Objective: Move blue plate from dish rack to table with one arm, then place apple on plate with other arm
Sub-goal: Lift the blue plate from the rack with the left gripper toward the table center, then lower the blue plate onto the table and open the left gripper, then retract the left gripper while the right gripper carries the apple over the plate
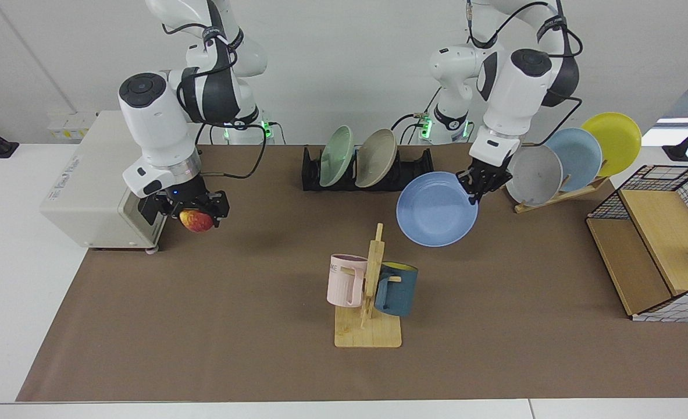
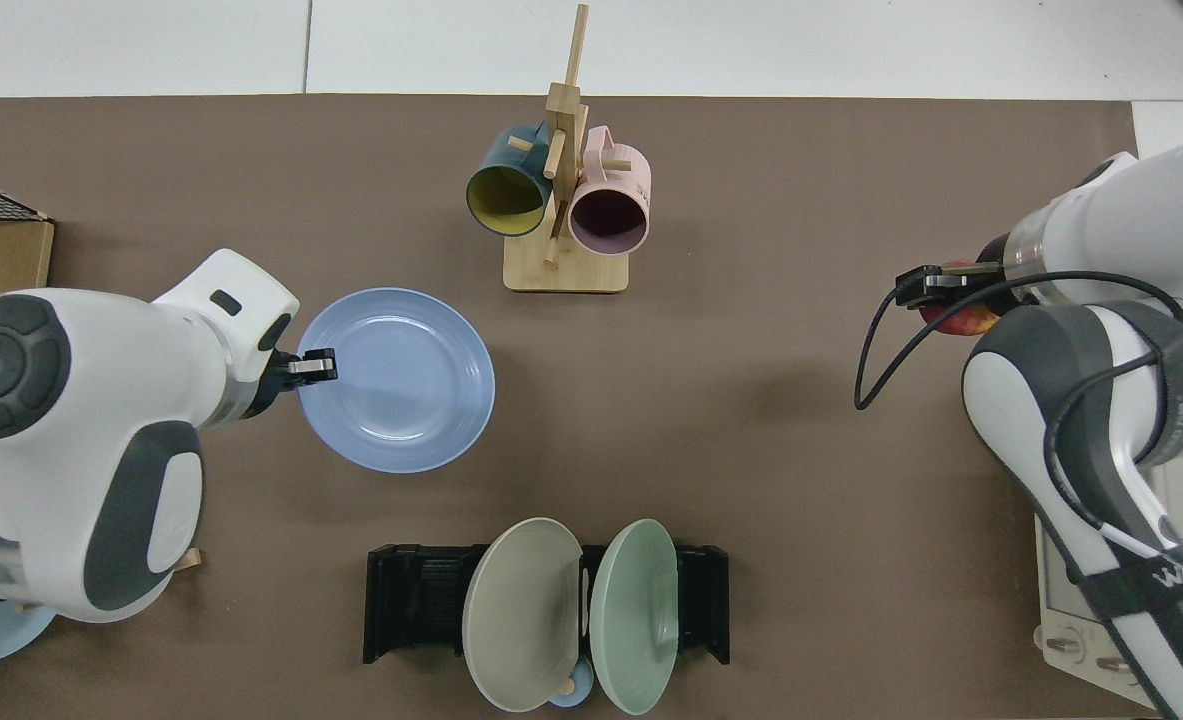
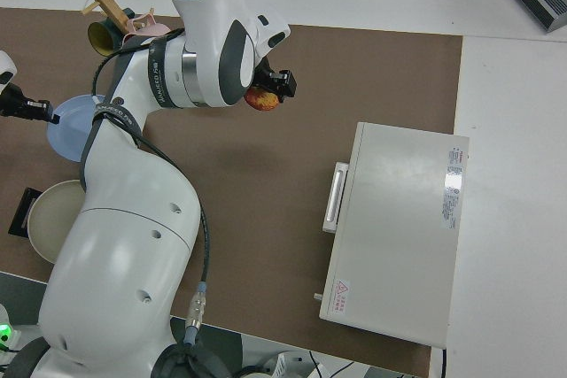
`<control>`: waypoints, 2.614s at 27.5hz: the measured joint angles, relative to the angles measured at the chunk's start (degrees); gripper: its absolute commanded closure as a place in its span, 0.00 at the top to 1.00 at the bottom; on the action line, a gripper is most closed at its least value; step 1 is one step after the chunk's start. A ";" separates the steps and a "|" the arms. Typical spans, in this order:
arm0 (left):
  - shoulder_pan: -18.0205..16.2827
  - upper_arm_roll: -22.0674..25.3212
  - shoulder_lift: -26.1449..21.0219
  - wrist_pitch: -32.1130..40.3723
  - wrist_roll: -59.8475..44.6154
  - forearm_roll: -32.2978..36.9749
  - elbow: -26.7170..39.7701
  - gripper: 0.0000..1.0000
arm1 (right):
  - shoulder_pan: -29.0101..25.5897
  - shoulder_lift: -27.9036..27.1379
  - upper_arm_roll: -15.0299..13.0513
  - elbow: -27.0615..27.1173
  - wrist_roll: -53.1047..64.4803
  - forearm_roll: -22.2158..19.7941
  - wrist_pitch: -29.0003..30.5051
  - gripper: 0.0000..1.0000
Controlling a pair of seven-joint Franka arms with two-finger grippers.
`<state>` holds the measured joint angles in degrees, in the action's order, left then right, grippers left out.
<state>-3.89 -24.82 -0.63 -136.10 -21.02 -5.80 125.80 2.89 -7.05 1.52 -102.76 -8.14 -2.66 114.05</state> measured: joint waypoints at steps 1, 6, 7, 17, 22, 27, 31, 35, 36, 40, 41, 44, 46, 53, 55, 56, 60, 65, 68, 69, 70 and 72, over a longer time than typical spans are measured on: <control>0.34 -0.32 -0.73 -1.31 -0.59 -0.01 0.39 0.00 | 0.00 0.00 0.00 0.00 0.00 0.00 -0.03 0.00; 0.77 -2.39 -2.99 -6.11 -3.18 -0.04 1.94 0.00 | 0.00 -0.01 0.00 -0.01 0.00 0.00 -0.07 0.00; 0.80 -2.81 -3.32 -7.16 -3.83 -0.04 2.36 0.00 | 0.00 -0.01 0.00 -0.01 0.00 0.00 -0.07 0.00; 3.78 -4.50 -4.27 -11.84 -7.41 -0.07 6.07 0.00 | 0.00 -0.01 0.00 -0.04 0.00 0.00 -0.12 0.00; 4.22 -4.67 -4.27 -12.17 -7.47 -0.07 7.14 0.00 | 0.01 -0.01 0.06 -0.05 0.00 0.00 -0.13 0.00; 4.30 -4.68 -4.26 -12.75 -7.47 -0.08 7.99 0.00 | 0.02 -0.01 0.13 -0.07 0.00 0.00 -0.14 0.00; 4.30 -4.66 -4.26 -12.80 -7.44 -0.08 8.16 1.00 | 0.27 -0.01 0.19 -0.10 0.00 0.02 -0.17 0.00; 4.30 -4.64 -4.26 -12.77 -7.16 -0.07 8.62 1.00 | 0.91 -0.01 0.26 -0.12 0.00 0.51 -0.19 0.00; 4.30 -4.62 -4.27 -12.77 -7.16 -0.07 8.68 1.00 | 1.03 -0.01 0.26 -0.13 0.00 0.75 -0.19 0.00; 4.23 -4.09 -4.27 -12.26 -7.16 -0.07 8.30 1.00 | 1.41 -0.01 0.28 -0.14 0.00 1.31 -0.24 0.00; 4.17 -3.80 -4.28 -11.58 -7.16 -0.07 7.93 1.00 | 1.55 -0.01 0.29 -0.15 0.00 1.34 -0.24 0.00; 4.05 -2.05 -4.27 -7.62 -6.96 0.25 5.57 1.00 | 2.13 -0.01 0.30 -0.16 -0.05 1.39 -0.24 0.00; 3.86 -0.61 -4.21 -4.58 -6.66 1.70 3.37 1.00 | 2.57 -0.01 0.31 -0.16 -0.20 1.45 -0.24 0.00; 2.74 3.92 -2.51 5.93 -6.63 10.31 -4.19 1.00 | 5.72 -0.01 0.36 -0.24 -4.59 1.52 -0.25 0.00; 2.62 5.15 -1.45 8.91 -6.52 11.71 -5.81 1.00 | 6.94 -0.01 0.38 -0.29 -6.22 1.52 -0.24 0.00; 2.56 5.83 -0.85 10.41 -6.17 12.23 -6.65 1.00 | 7.59 -0.01 0.38 -0.34 -6.99 1.52 -0.24 0.00; 1.23 7.67 1.58 17.74 -2.27 13.16 -10.78 1.00 | 10.55 -0.15 0.44 -0.59 -10.39 1.52 -0.25 0.00; -1.76 8.33 3.15 27.17 3.05 13.43 -17.51 1.00 | 15.32 -0.40 0.52 -0.65 -17.47 1.51 -0.24 0.00; -2.17 10.27 3.49 31.47 5.29 13.50 -20.57 1.00 | 18.21 -0.69 0.59 -0.67 -22.14 1.52 -0.24 0.00; -2.19 11.03 3.55 32.89 6.09 13.50 -21.65 1.00 | 19.12 -0.85 0.62 -0.67 -23.63 1.52 -0.24 0.00; -2.22 11.82 3.59 34.58 7.08 13.49 -22.94 1.00 | 20.13 -1.07 0.63 -0.67 -25.27 1.52 -0.23 0.00; -2.28 13.21 3.68 37.90 9.21 13.49 -25.75 1.00 | 22.17 -1.59 0.66 -0.65 -28.59 1.52 -0.14 0.00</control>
<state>-6.18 -11.61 3.04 -98.21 -11.81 7.68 100.05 25.06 -8.64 2.18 -103.41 -36.73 -1.14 113.90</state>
